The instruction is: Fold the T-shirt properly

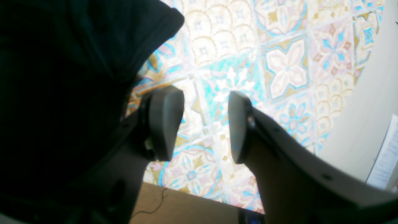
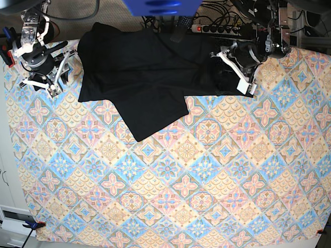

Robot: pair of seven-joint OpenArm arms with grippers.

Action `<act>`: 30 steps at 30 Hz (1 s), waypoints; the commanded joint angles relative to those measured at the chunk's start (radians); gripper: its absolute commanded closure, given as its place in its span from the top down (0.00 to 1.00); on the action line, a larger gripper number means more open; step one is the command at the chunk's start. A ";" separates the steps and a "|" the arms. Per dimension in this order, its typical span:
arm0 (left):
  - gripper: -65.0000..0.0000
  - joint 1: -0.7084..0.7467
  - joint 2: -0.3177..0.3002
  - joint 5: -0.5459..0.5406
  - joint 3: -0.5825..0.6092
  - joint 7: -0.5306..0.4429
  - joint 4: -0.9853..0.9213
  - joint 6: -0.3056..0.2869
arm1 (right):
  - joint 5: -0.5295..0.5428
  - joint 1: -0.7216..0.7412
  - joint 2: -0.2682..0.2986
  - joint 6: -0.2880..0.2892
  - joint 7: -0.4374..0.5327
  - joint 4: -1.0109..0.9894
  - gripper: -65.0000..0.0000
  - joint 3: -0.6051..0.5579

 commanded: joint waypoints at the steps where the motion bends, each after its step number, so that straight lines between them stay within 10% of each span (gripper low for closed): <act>1: 0.48 0.002 -0.013 -0.019 -0.003 -0.001 0.029 -0.003 | 0.008 0.001 0.014 -0.003 0.017 0.017 0.40 0.006; 8: 0.94 0.034 -0.108 -0.170 -0.023 0.001 0.122 -0.004 | 0.008 0.001 0.014 -0.003 0.017 0.017 0.40 0.006; 17: 0.87 0.036 -0.117 -0.200 -0.227 0.009 0.113 -0.004 | 0.008 0.001 0.014 -0.003 0.017 0.017 0.40 0.006; 30: 0.64 -0.081 -0.100 -0.197 0.031 0.001 -0.099 -0.004 | 0.008 0.002 0.014 -0.003 0.017 0.015 0.41 0.003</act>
